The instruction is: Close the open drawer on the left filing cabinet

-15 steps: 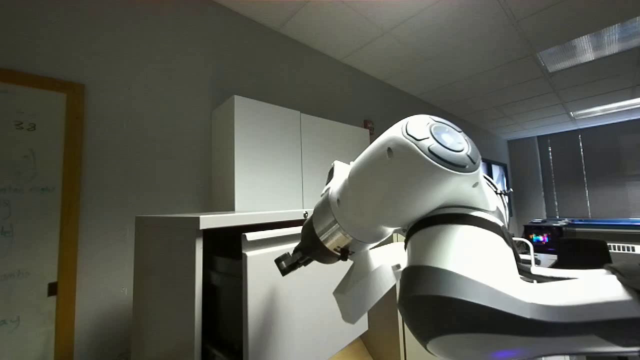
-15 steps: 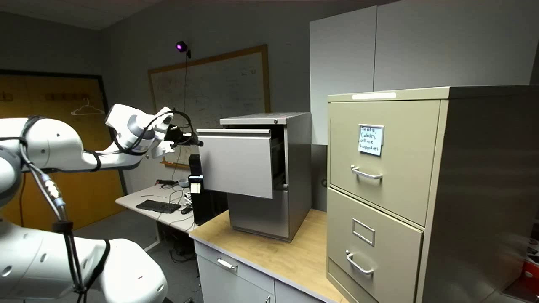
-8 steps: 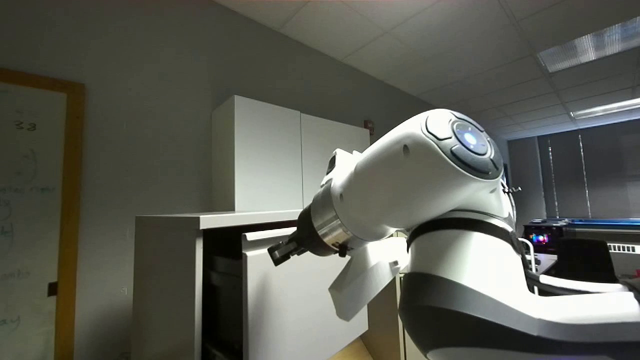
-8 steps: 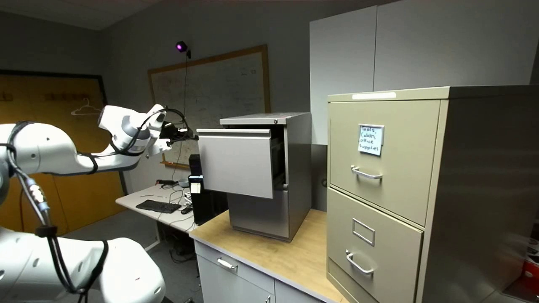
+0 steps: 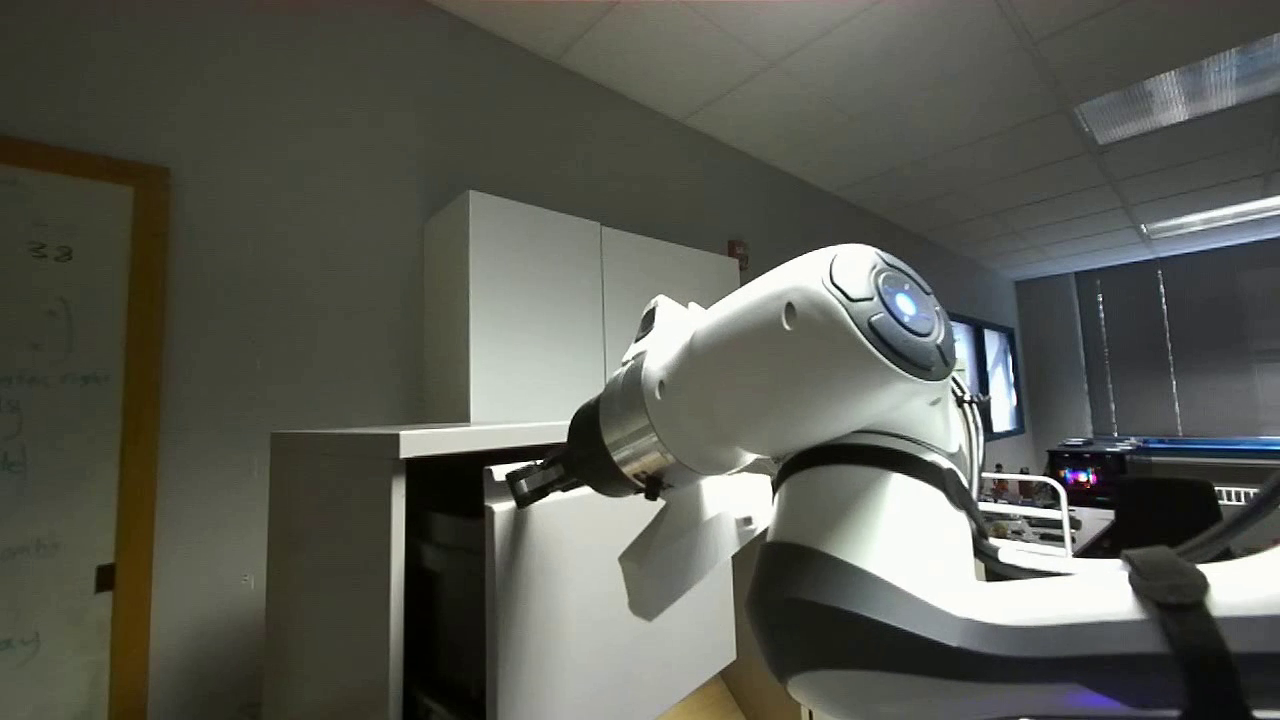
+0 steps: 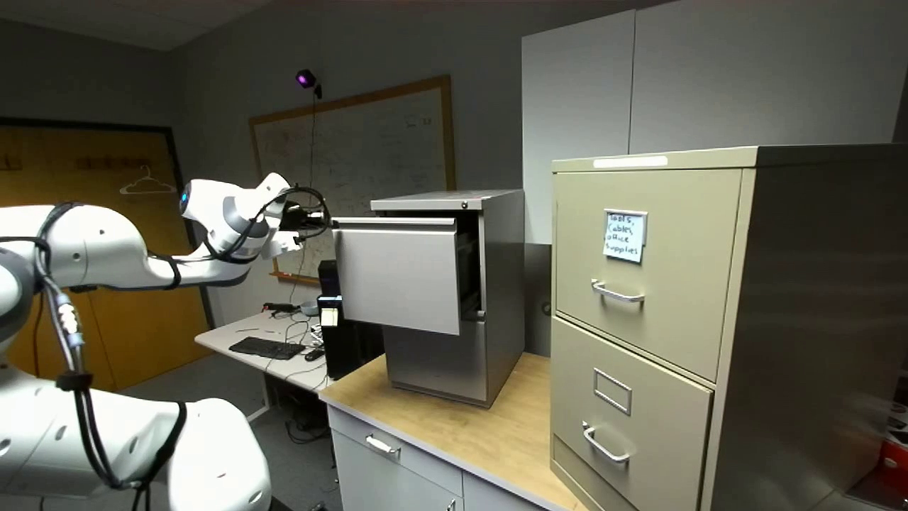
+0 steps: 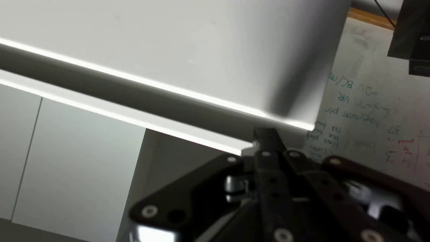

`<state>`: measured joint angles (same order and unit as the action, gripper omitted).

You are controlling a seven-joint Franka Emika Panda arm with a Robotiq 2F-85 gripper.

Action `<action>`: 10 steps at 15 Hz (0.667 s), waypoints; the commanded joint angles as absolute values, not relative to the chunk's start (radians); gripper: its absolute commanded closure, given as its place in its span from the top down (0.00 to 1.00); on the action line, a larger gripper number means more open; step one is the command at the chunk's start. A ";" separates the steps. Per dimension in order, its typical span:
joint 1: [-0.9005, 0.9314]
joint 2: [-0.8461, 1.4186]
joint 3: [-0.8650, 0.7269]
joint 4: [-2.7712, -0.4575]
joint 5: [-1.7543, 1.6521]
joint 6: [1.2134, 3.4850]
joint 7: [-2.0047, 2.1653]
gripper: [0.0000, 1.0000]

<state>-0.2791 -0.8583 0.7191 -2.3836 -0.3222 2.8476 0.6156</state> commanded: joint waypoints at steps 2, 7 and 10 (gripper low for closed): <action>-0.353 -0.759 0.760 -2.313 -0.252 2.894 0.580 0.00; -0.427 -0.680 0.803 -2.253 -0.223 2.917 0.581 0.00; -0.472 -0.624 0.839 -2.205 -0.228 2.909 0.577 0.00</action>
